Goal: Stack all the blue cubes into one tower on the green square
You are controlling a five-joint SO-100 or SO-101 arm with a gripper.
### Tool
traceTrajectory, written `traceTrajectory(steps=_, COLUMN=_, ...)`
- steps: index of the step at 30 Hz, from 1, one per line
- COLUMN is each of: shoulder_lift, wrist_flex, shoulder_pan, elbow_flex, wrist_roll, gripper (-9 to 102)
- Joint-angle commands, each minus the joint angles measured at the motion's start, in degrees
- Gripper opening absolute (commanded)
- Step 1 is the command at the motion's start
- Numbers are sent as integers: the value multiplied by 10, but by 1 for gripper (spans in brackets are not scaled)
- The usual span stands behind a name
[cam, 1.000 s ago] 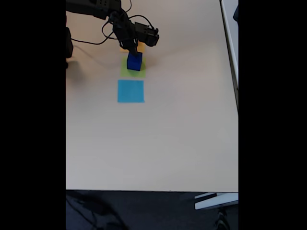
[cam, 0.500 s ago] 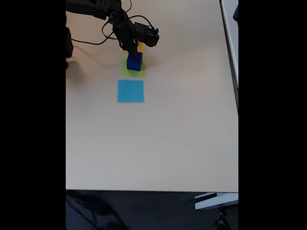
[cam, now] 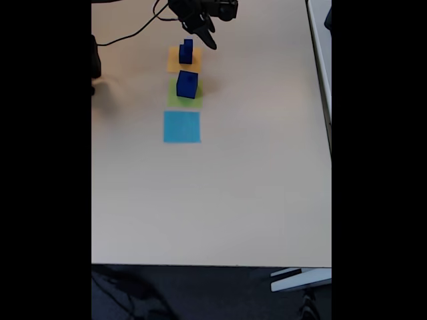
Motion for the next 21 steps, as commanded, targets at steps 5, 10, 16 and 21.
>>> traceTrajectory(steps=5, shoulder_lift=-11, wrist_flex=0, shoulder_pan=-37, elbow_flex=-22, wrist_roll=57, gripper=24)
traceTrajectory(steps=10, shoulder_lift=-21, wrist_flex=41, shoulder_pan=-55, elbow_flex=-14, wrist_roll=62, gripper=24)
traceTrajectory(steps=16, shoulder_lift=-33, wrist_flex=68, shoulder_pan=-76, elbow_flex=-9, wrist_roll=58, gripper=30)
traceTrajectory(steps=21, shoulder_lift=-47, wrist_flex=58, shoulder_pan=-92, elbow_flex=4, wrist_roll=71, gripper=30)
